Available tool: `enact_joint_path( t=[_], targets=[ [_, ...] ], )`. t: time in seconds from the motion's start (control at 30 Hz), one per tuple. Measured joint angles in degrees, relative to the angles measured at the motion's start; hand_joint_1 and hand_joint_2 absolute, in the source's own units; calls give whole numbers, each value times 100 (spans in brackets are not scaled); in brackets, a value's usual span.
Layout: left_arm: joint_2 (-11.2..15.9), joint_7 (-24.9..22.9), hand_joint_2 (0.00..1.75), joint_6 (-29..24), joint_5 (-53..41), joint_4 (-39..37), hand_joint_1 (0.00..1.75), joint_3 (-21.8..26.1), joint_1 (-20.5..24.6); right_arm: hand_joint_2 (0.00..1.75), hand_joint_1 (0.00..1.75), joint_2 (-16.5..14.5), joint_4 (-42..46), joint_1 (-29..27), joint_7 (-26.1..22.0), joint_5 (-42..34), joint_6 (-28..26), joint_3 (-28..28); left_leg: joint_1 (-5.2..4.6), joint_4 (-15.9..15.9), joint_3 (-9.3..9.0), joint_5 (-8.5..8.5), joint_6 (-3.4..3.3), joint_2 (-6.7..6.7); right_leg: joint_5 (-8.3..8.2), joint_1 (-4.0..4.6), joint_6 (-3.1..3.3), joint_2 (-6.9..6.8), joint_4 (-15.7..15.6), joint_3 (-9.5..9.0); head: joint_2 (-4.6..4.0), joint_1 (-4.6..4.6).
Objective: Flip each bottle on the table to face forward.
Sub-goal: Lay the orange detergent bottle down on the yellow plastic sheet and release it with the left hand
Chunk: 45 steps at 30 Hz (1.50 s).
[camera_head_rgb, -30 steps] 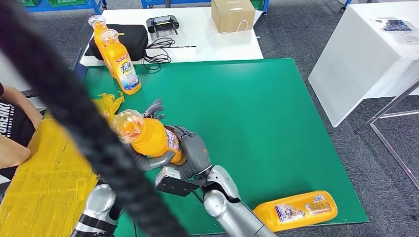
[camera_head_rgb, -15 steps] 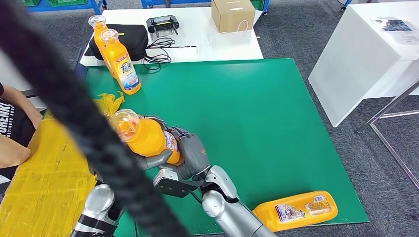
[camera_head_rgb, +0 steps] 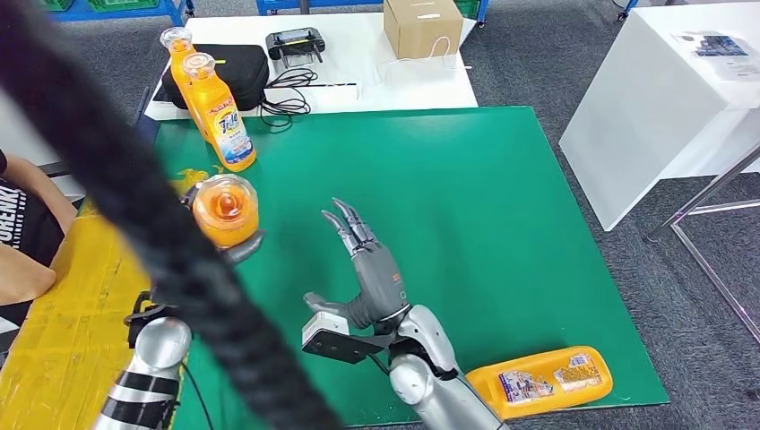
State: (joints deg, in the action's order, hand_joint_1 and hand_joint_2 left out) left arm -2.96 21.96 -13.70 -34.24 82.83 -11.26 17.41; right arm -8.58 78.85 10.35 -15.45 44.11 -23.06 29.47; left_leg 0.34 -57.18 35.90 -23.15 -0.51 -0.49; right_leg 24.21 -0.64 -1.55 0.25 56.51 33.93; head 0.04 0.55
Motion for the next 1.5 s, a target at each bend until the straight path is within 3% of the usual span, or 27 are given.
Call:
enact_joint_path(
  t=[0.1, 0.33, 0.53, 0.73, 0.77, 0.9, 1.13, 1.33, 1.5],
  targets=[
    [283, -265, 175, -471, -1613, -279, 175, 146, 130, 175, 0, 270, 571, -191, 133, 229, 398, -111, 0, 0, 0, 0, 0, 1, 0, 0, 0, 0, 0, 0, 0, 0],
    [766, -895, 175, -859, -3983, -1089, 175, 131, 208, 175, 0, 808, 1407, -440, 151, 328, 1132, -188, -2, 0, 0, -1, 0, 2, 0, -1, 0, 1, -1, 1, 0, 0],
    [936, -962, 175, -929, -4267, -2152, 175, 17, 213, 175, 0, 1252, 1769, -519, 70, 233, 1551, -180, -2, 0, 0, -1, 0, 3, 0, -1, 0, 2, -1, 2, 0, 0],
    [950, -1251, 175, -977, -4319, -3141, 175, 28, 349, 175, 0, 1487, 1946, -631, 44, 100, 1647, -177, -1, 0, 0, -1, 0, 3, 0, -1, 0, 1, -1, 2, 0, 0],
    [949, -1284, 175, -1018, -4328, -3286, 169, 35, 393, 175, 0, 1516, 1962, -658, 39, 87, 1668, -176, -1, 0, 0, -1, 0, 2, 0, -1, 0, 1, -1, 2, 0, 0],
    [946, -1349, 175, -1230, -4264, -3746, 0, 128, 585, 175, 0, 1647, 2008, -774, -30, -36, 1808, -173, -1, 0, -2, -1, 0, 1, 0, 0, 0, 1, -1, -2, 0, 0],
    [911, -1356, 175, -1337, -4133, -4144, 0, 394, 740, 175, 0, 1864, 2129, -1001, -146, -227, 1974, -180, -1, 0, -7, -1, 0, 2, 0, 0, 0, 1, -1, -6, 0, 0],
    [880, -1090, 175, -1226, -3901, -4268, 0, 636, 788, 175, 0, 2178, 2392, -1272, -735, -1371, 2725, -265, -2, 0, -10, -1, 0, 0, 0, -1, 0, 1, -1, -10, 0, 0],
    [880, -864, 175, -1034, -3673, -4347, 0, 807, 826, 175, 0, 2456, 2610, -1499, -987, -1616, 2924, -425, -2, 0, -11, -3, -1, 1, 0, -1, 0, 1, -2, -11, 0, 0]
  ],
)
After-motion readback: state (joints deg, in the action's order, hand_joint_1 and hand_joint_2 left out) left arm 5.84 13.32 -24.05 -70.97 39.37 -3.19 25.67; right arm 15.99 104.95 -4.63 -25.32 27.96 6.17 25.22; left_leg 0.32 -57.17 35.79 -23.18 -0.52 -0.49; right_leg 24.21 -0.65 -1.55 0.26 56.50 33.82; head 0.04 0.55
